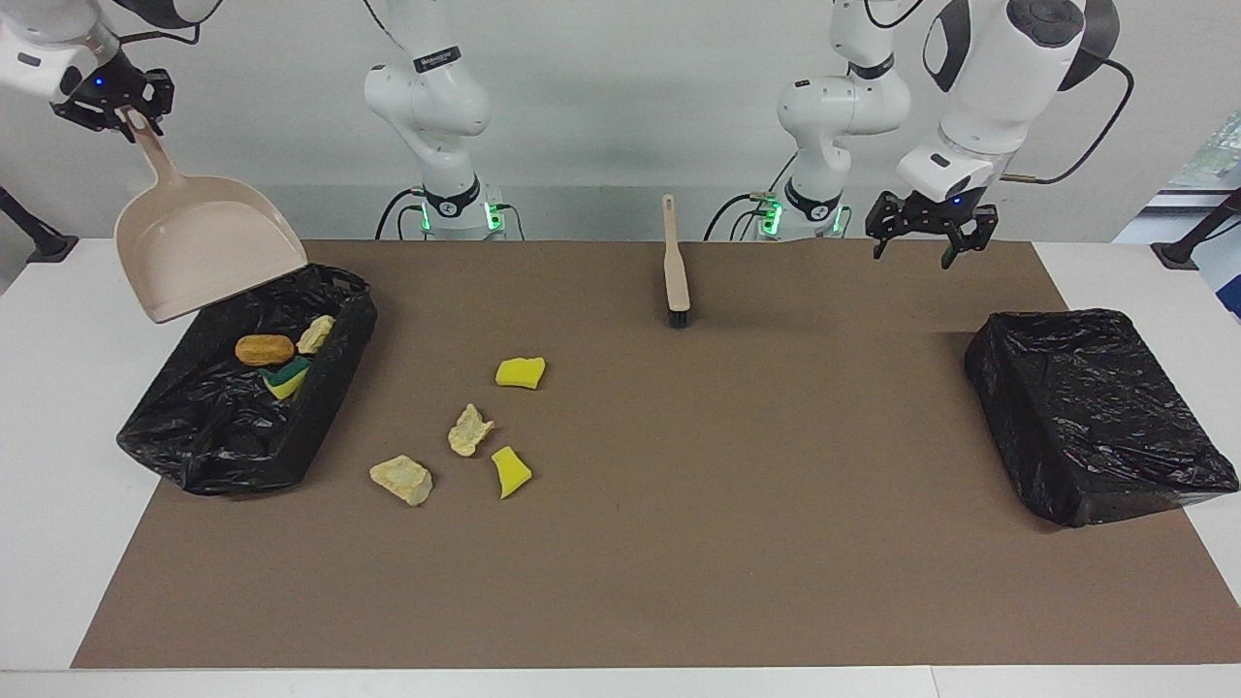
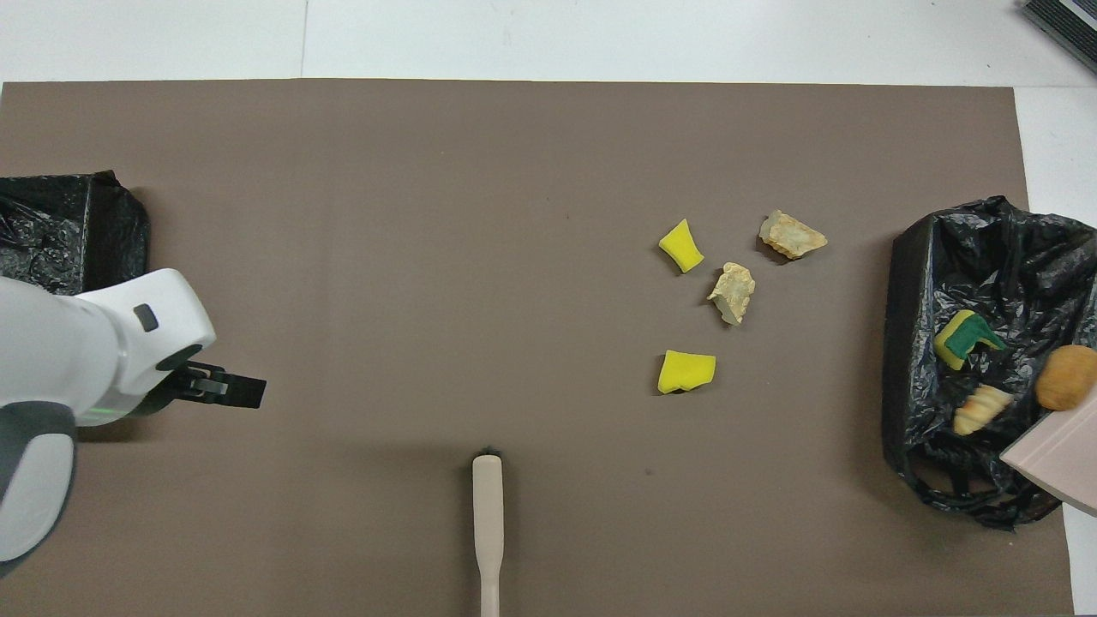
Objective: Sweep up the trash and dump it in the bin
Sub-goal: 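Tilt the dustpan over the black trash bag with the right gripper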
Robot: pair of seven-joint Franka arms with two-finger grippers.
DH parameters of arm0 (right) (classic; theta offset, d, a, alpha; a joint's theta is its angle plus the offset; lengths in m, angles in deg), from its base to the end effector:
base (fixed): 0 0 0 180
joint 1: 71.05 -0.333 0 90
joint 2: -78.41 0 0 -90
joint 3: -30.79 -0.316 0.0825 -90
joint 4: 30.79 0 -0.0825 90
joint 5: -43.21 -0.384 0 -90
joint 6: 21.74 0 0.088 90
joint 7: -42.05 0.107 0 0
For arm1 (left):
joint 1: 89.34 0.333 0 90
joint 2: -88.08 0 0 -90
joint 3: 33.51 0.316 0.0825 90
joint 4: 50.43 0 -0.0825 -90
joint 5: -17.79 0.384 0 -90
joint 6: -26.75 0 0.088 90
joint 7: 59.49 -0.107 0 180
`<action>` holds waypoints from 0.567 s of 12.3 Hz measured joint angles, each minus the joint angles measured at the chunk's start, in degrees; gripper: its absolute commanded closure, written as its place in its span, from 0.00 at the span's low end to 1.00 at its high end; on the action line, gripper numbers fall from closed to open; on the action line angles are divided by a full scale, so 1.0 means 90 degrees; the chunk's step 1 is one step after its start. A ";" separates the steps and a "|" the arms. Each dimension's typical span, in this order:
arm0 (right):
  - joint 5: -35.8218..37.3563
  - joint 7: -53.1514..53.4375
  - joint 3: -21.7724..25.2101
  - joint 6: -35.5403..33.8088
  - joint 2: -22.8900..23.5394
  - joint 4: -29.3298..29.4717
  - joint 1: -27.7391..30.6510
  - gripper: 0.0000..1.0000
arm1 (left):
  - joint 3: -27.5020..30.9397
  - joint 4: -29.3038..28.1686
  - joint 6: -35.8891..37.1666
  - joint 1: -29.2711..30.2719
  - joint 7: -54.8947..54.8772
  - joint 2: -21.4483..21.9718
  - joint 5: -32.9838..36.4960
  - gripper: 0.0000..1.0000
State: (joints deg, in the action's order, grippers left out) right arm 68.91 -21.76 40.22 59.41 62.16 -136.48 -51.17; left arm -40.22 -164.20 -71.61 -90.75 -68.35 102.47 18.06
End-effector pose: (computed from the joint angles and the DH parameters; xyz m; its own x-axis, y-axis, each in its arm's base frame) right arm 0.3591 -0.2735 0.6346 0.7706 0.4867 -0.4114 0.5528 -0.8317 0.0514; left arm 0.4747 -0.0724 0.5690 0.9572 -0.2885 -0.0244 -0.2892 -0.9568 -0.0303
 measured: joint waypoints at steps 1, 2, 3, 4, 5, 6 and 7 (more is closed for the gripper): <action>-0.0005 0.0000 0.0003 0.0000 0.0005 0.0018 0.0000 1.00 | -0.0004 0.0026 0.0001 0.0024 -0.0002 -0.0006 0.0000 0.00; -0.0088 -0.0001 0.0004 0.0015 0.0019 0.0040 0.0000 1.00 | -0.0002 0.0077 0.0002 0.0056 -0.0037 -0.0014 0.0000 0.00; -0.0344 0.0031 0.0006 0.0103 0.0047 0.0057 0.0002 1.00 | 0.0002 0.0162 0.0002 0.0098 -0.0142 -0.0023 0.0000 0.00; -0.0693 0.0117 0.0010 0.0259 0.0075 0.0072 0.0003 1.00 | 0.0029 0.0264 0.0003 0.0126 -0.0252 -0.0037 0.0000 0.00; -0.1005 0.0277 0.0006 0.0360 0.0107 0.0086 0.0000 1.00 | 0.0074 0.0398 0.0019 0.0131 -0.0315 -0.0065 0.0000 0.00; -0.1284 0.0484 -0.0005 0.0406 0.0146 0.0091 -0.0005 1.00 | 0.0111 0.0568 0.0072 0.0133 -0.0353 -0.0124 0.0000 0.00; -0.1555 0.0721 -0.0030 0.0459 0.0191 0.0093 -0.0010 1.00 | 0.0130 0.0792 0.0194 0.0133 -0.0371 -0.0229 0.0000 0.00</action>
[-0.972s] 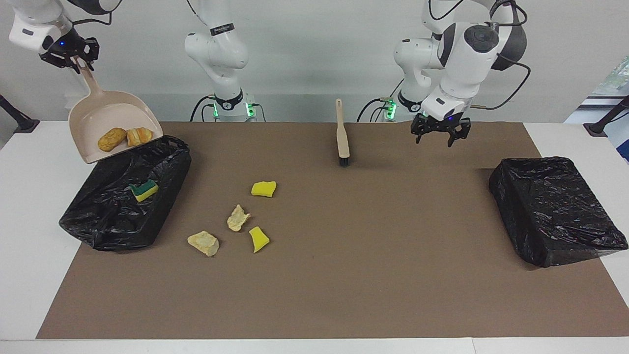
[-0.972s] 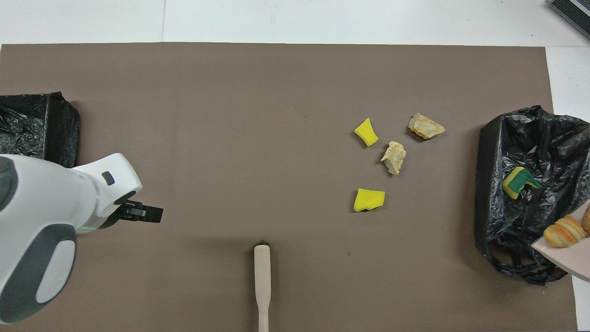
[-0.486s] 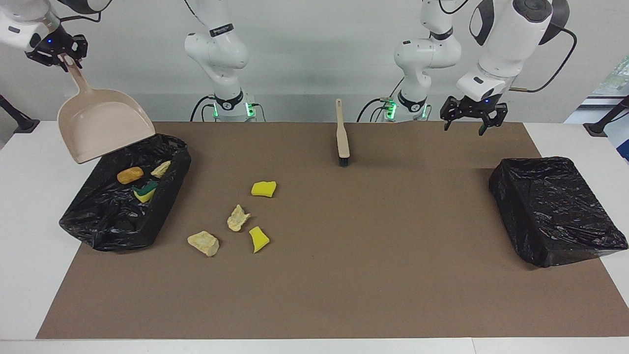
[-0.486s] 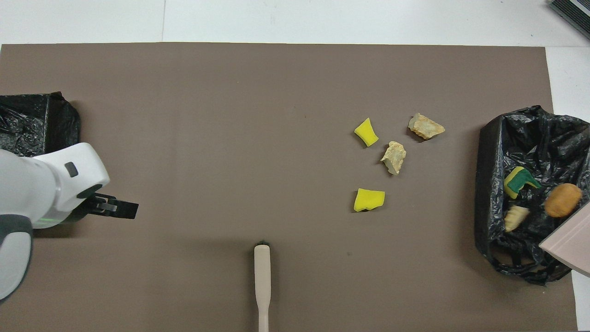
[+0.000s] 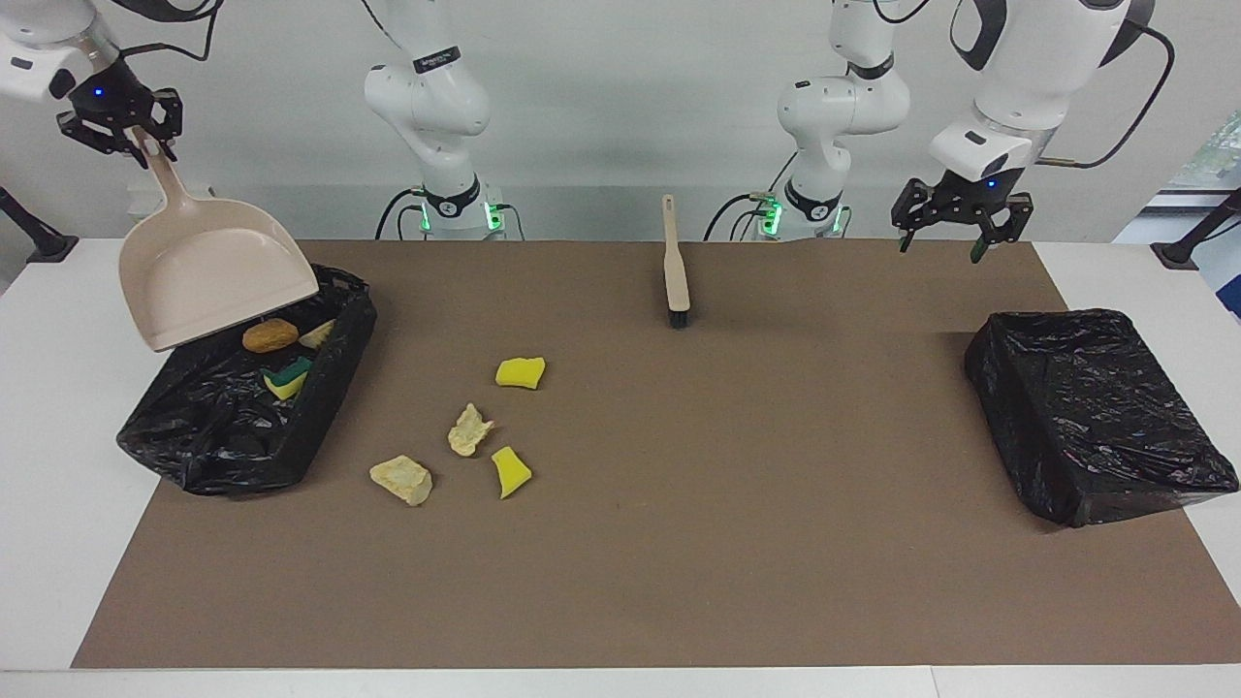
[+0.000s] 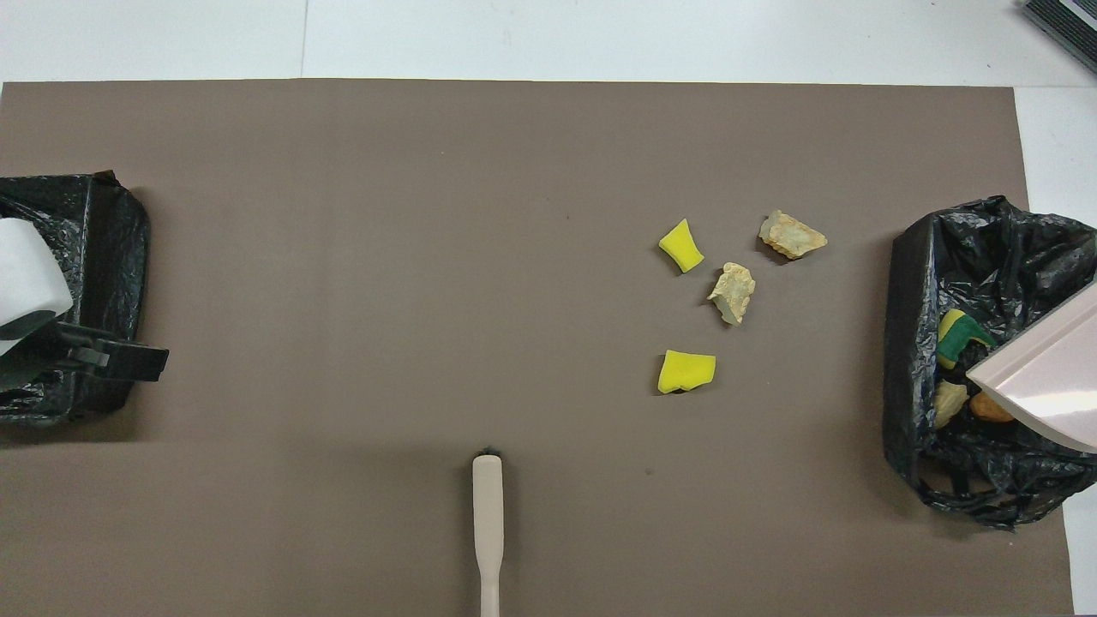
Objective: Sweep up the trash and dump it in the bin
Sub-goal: 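Tilt the dustpan over the black trash bag with the right gripper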
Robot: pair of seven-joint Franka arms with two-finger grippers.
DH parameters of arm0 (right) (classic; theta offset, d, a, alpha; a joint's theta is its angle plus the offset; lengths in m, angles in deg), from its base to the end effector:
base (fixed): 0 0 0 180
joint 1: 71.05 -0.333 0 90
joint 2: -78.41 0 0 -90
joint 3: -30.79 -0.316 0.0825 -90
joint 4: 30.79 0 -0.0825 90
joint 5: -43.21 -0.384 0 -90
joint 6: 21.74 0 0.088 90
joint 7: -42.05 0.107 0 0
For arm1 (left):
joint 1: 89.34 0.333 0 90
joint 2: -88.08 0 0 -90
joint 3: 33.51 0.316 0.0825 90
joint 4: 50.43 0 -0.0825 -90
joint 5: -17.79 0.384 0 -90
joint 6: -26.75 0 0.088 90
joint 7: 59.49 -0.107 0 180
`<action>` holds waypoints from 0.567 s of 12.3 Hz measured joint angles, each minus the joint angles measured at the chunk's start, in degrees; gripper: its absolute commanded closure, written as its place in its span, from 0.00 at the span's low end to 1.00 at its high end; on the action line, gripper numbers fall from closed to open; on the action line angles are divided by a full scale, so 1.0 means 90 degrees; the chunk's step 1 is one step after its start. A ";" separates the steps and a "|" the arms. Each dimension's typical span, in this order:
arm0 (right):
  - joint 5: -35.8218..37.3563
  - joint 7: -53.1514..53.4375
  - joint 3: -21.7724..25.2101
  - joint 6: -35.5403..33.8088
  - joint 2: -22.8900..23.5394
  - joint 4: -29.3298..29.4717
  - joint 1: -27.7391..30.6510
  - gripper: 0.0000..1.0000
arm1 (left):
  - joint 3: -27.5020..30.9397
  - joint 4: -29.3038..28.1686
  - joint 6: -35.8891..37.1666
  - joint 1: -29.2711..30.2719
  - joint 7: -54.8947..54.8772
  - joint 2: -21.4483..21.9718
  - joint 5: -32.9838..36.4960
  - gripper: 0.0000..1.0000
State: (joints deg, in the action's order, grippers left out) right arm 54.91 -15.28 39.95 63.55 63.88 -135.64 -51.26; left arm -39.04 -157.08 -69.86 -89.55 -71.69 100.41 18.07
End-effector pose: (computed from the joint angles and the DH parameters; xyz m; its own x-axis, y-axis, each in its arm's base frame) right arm 0.3907 -0.2532 0.6254 0.8653 0.4654 -0.1860 0.4757 -0.8795 0.0128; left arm 0.4918 -0.0536 0.6087 0.9511 -0.3071 0.0327 -0.3061 -0.9514 -0.0331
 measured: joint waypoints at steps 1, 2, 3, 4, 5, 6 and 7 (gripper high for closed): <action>-0.0283 0.0247 -0.0041 0.0096 0.0053 0.0004 -0.0014 1.00 | 0.0004 0.0293 0.0178 0.0000 -0.0006 -0.0146 0.0000 0.00; -0.0538 0.0476 -0.0093 0.0190 0.0109 0.0027 -0.0069 1.00 | 0.0004 0.0623 0.0378 0.0000 -0.0007 -0.0319 -0.0001 0.00; -0.0763 0.0736 -0.0166 0.0250 0.0189 0.0092 -0.0190 1.00 | 0.0004 0.1004 0.0589 0.0000 -0.0007 -0.0527 -0.0001 0.00; -0.0931 0.1065 -0.0246 0.0297 0.0293 0.0206 -0.0371 1.00 | 0.0004 0.1324 0.0756 0.0000 -0.0008 -0.0717 -0.0003 0.00; -0.1055 0.1463 -0.0311 0.0320 0.0431 0.0372 -0.0606 1.00 | 0.0005 0.1565 0.0867 0.0000 -0.0008 -0.0878 -0.0004 0.00; -0.1154 0.1778 -0.0357 0.0327 0.0580 0.0559 -0.0820 1.00 | 0.0005 0.1730 0.0908 0.0000 -0.0008 -0.0998 -0.0007 0.00; -0.1269 0.1995 -0.0398 0.0330 0.0738 0.0768 -0.0972 1.00 | 0.0005 0.1866 0.0951 0.0000 -0.0008 -0.1098 -0.0024 0.00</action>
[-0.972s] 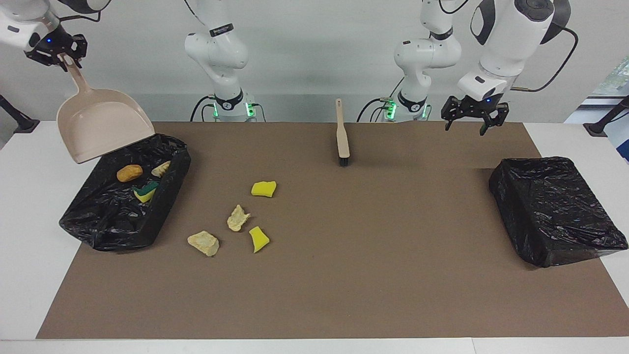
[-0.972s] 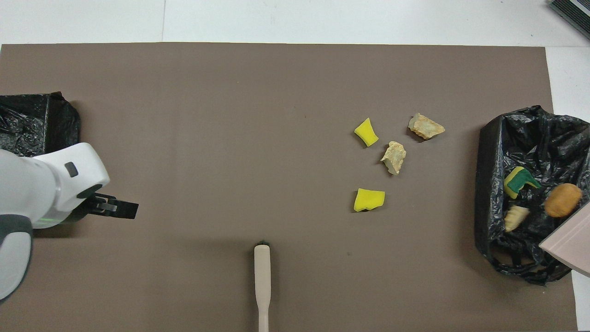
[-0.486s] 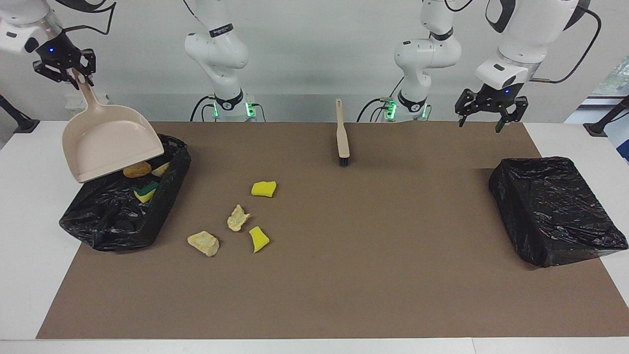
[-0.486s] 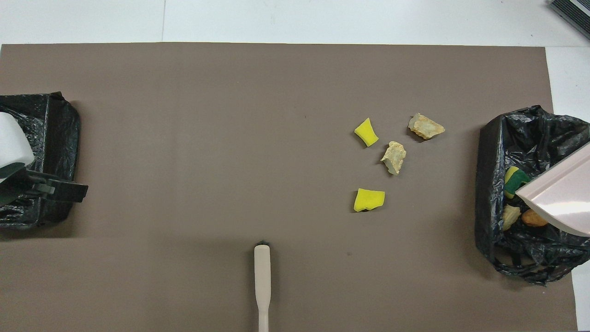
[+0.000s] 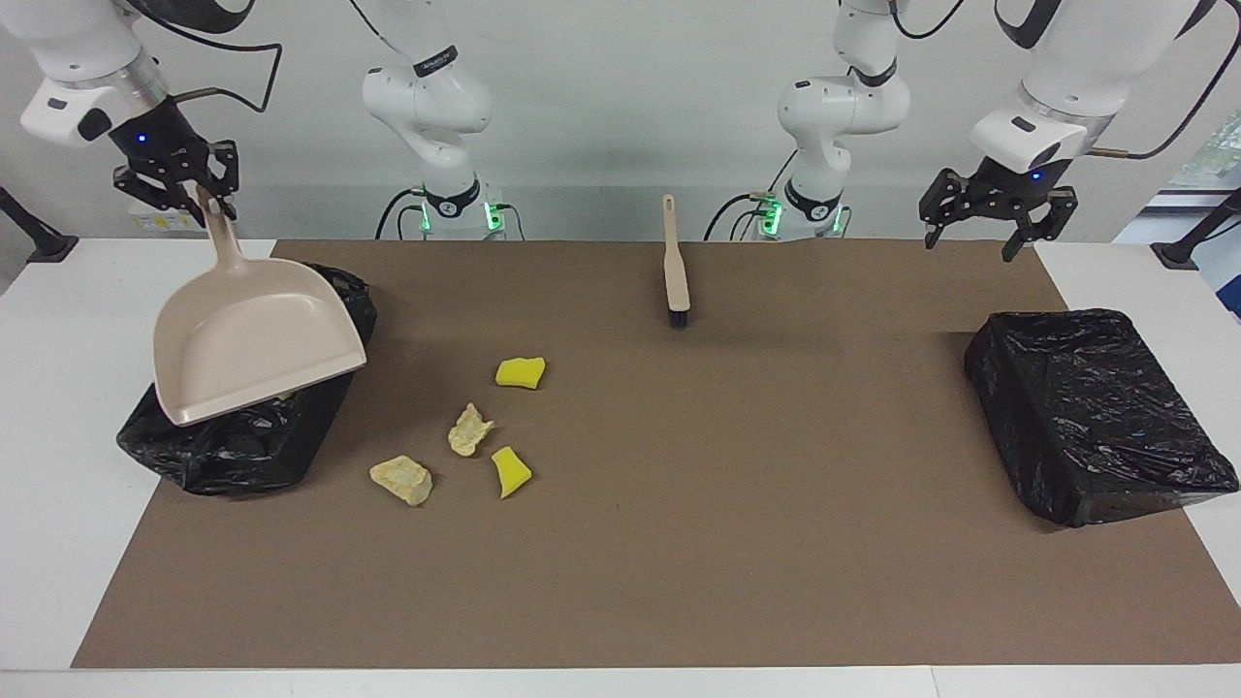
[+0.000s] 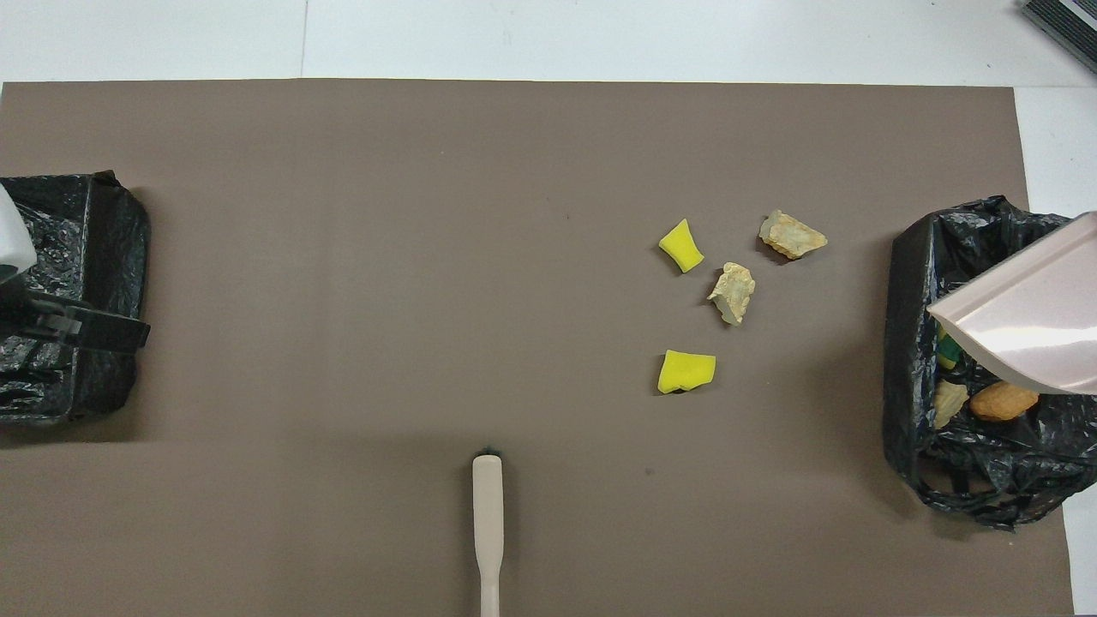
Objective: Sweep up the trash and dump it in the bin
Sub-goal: 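Carry the empty dustpan back over the mat with the right gripper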
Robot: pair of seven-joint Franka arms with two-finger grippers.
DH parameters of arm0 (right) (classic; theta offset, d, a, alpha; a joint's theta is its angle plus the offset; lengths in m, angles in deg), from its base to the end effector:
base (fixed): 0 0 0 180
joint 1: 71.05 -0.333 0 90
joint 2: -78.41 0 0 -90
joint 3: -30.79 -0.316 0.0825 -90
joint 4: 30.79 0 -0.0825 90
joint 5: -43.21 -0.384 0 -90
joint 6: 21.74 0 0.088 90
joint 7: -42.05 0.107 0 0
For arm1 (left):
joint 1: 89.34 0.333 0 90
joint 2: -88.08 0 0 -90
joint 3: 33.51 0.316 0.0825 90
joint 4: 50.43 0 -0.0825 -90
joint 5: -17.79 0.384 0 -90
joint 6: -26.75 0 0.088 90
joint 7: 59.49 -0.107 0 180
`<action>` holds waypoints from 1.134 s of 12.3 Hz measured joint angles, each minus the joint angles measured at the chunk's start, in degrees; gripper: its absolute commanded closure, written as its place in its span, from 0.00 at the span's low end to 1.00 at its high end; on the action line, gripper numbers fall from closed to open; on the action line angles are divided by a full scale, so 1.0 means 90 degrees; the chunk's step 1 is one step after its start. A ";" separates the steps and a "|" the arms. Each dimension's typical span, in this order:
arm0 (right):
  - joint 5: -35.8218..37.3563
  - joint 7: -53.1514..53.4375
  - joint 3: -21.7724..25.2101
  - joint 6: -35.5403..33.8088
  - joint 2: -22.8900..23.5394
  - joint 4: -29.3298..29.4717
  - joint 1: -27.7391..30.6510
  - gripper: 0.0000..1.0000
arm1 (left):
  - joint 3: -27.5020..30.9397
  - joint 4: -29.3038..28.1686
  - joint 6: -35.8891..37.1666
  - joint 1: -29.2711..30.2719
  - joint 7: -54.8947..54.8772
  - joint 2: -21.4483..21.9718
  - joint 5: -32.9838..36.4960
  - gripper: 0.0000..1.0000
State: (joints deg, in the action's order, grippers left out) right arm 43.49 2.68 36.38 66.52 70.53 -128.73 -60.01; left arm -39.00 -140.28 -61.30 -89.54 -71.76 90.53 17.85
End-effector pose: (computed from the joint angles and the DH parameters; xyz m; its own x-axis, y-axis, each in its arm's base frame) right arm 0.4849 -0.1490 0.6294 0.9216 0.3877 -0.0194 0.3871 -0.9216 -0.0269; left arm 0.5353 -0.0545 0.6460 0.9512 -0.3083 0.0098 -0.3082 -0.9513 -0.0074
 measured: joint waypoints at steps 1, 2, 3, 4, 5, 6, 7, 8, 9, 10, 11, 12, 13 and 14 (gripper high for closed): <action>-0.0152 0.0139 -0.0051 0.0001 0.0174 0.0236 -0.0082 1.00 | 0.0000 0.0102 0.0023 0.0000 0.0000 -0.0077 -0.0021 0.00; -0.0256 0.0317 -0.0143 0.0001 0.0341 0.0451 -0.0132 1.00 | 0.0000 0.0166 0.0031 0.0000 0.0000 -0.0123 -0.0034 0.00; -0.0295 0.0616 -0.0281 0.0014 0.0495 0.0645 -0.0190 1.00 | 0.0003 0.0206 0.0031 0.0000 0.0000 -0.0151 -0.0037 0.00; -0.0322 0.0984 -0.0453 0.0077 0.0626 0.0801 -0.0266 1.00 | 0.0010 0.0245 0.0033 0.0001 0.0000 -0.0173 -0.0040 0.00; -0.0346 0.1470 -0.0670 0.0222 0.0754 0.0924 -0.0375 1.00 | 0.0014 0.0313 0.0050 0.0002 0.0000 -0.0209 -0.0045 0.00; -0.0372 0.1958 -0.0891 0.0461 0.0879 0.0983 -0.0488 1.00 | 0.0014 0.0374 0.0074 0.0002 0.0000 -0.0237 -0.0049 0.00; -0.0401 0.2336 -0.1080 0.0740 0.1019 0.1005 -0.0558 1.00 | 0.0021 0.0407 0.0076 0.0003 0.0009 -0.0246 -0.0047 0.00; -0.0461 0.2710 -0.1264 0.1002 0.1214 0.1073 -0.0579 1.00 | 0.0046 0.0414 0.0076 0.0007 0.0051 -0.0247 -0.0047 0.00; -0.0528 0.3176 -0.1485 0.1130 0.1498 0.1274 -0.0581 1.00 | 0.0081 0.0414 0.0080 0.0024 0.0268 -0.0248 -0.0048 0.00; -0.0560 0.3565 -0.1710 0.1235 0.1737 0.1447 -0.0584 1.00 | 0.0090 0.0414 0.0082 0.0077 0.0638 -0.0249 -0.0078 0.00; -0.0600 0.3865 -0.1910 0.1399 0.1935 0.1552 -0.0599 1.00 | 0.0096 0.0415 0.0082 0.0144 0.0943 -0.0252 -0.0157 0.00; -0.0682 0.4153 -0.2060 0.1569 0.2098 0.1591 -0.0673 1.00 | 0.0105 0.0416 0.0077 0.0212 0.1084 -0.0256 -0.0211 0.00; -0.0801 0.4555 -0.2106 0.1711 0.2222 0.1603 -0.0875 1.00 | 0.0109 0.0422 0.0072 0.0254 0.1131 -0.0258 -0.0218 0.00; -0.0911 0.5092 -0.2119 0.1888 0.2332 0.1606 -0.1166 1.00 | 0.0111 0.0430 0.0071 0.0268 0.1149 -0.0261 -0.0218 0.00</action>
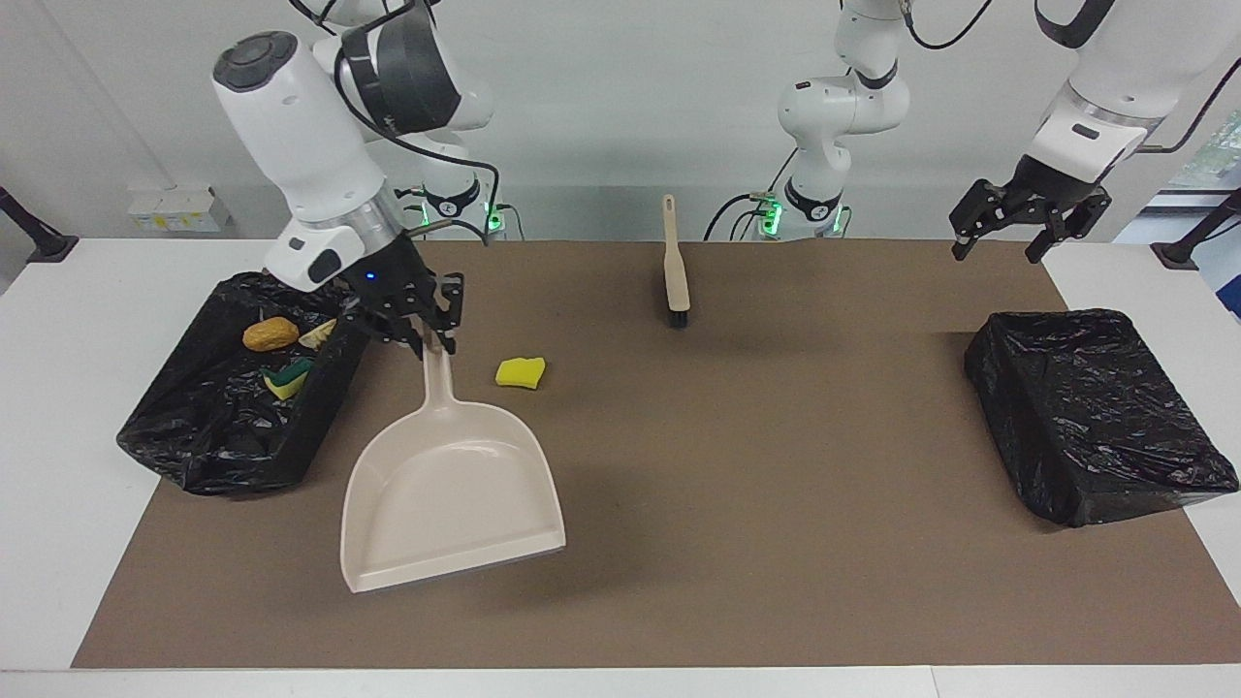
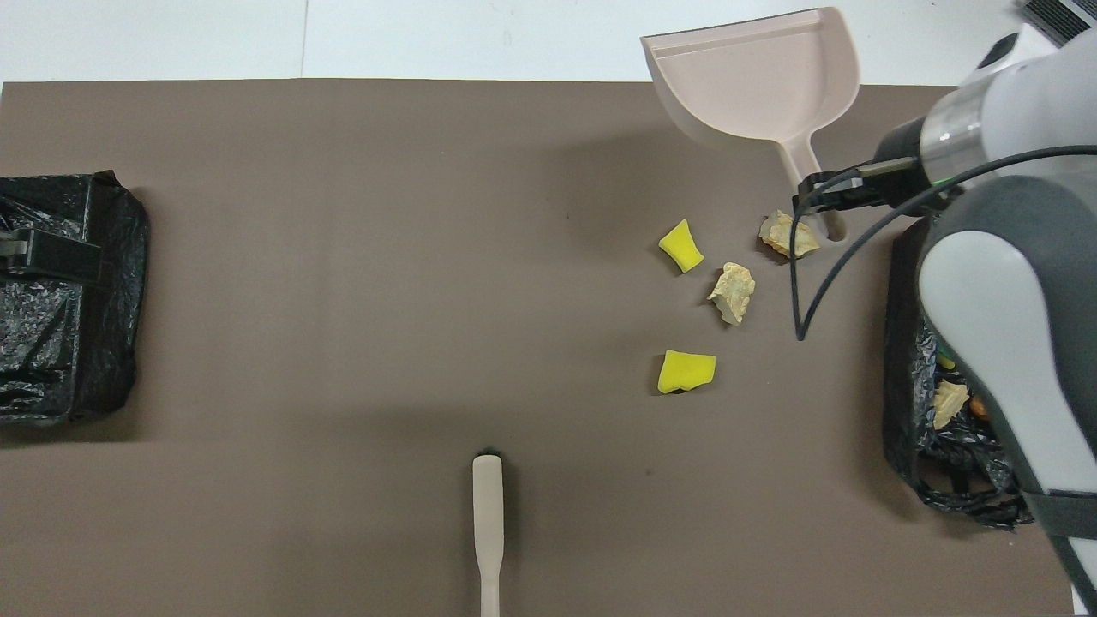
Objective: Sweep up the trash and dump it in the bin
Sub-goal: 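Carry the empty dustpan back over the mat with the right gripper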
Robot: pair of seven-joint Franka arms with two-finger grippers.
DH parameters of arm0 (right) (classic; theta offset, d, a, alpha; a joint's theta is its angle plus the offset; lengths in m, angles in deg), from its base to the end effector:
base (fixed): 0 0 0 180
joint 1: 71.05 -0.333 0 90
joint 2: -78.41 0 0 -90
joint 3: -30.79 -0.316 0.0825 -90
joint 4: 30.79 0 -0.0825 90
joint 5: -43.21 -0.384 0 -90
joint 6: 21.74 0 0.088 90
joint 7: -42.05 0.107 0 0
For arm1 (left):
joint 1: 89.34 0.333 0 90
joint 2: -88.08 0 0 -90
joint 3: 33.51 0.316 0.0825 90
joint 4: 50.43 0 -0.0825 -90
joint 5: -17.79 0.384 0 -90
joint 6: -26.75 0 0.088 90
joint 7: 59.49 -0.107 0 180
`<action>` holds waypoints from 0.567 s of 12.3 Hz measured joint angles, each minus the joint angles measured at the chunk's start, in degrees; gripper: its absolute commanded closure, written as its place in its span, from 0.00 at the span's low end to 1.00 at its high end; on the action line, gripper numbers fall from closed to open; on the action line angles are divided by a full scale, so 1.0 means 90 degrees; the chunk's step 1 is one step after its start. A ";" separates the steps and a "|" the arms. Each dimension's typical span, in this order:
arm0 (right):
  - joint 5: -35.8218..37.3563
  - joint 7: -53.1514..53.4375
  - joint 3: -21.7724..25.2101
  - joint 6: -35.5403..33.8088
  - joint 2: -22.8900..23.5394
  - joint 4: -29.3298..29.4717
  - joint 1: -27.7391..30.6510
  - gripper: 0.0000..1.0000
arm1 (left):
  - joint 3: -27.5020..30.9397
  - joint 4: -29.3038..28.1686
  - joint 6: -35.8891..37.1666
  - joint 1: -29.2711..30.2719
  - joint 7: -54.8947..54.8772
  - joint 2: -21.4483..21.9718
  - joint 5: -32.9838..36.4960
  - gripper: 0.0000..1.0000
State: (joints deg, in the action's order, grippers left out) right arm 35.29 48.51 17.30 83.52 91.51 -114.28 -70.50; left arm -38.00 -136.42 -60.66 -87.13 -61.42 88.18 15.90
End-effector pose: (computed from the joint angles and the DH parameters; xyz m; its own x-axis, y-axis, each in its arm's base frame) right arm 0.6295 0.1391 0.5724 0.9895 0.0628 0.1299 0.0888 -0.9747 -0.2051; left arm 0.5493 -0.0256 0.6544 0.9968 -0.0749 0.0276 -0.0757 -0.9966 0.0318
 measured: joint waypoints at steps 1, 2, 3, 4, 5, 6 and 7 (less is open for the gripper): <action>-0.0008 0.0481 -0.0010 0.0191 0.0109 0.0002 -0.0313 1.00 | 0.0000 0.0003 0.0000 0.0007 0.0002 -0.0012 0.0000 0.00; -0.0008 0.0793 -0.0016 0.0372 0.0214 -0.0005 -0.0618 1.00 | 0.0000 0.0004 0.0000 0.0010 -0.0014 -0.0033 0.0000 0.00; -0.0006 0.1005 -0.0019 0.0586 0.0311 -0.0037 -0.0910 1.00 | -0.0001 0.0005 0.0000 0.0010 -0.0116 -0.0055 0.0000 0.00; -0.0006 0.1121 -0.0019 0.0789 0.0383 -0.0083 -0.1130 1.00 | -0.0002 0.0008 -0.0001 0.0015 -0.0255 -0.0067 0.0000 0.00; -0.0006 0.1176 -0.0020 0.0951 0.0461 -0.0118 -0.1312 1.00 | -0.0001 0.0014 -0.0002 0.0038 -0.0389 -0.0070 0.0000 0.00; -0.0006 0.1250 -0.0020 0.1075 0.0540 -0.0156 -0.1491 1.00 | 0.0003 0.0016 -0.0002 0.0069 -0.0500 -0.0070 0.0000 0.00; 0.0026 0.1333 -0.0017 0.1212 0.0629 -0.0216 -0.1681 1.00 | 0.0004 0.0016 -0.0002 0.0093 -0.0554 -0.0070 0.0000 0.00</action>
State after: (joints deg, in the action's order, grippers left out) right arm 35.52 60.50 17.15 94.43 97.18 -116.22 -85.62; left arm -37.97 -136.27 -60.68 -86.29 -66.41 87.55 15.90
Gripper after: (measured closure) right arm 0.674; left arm 0.000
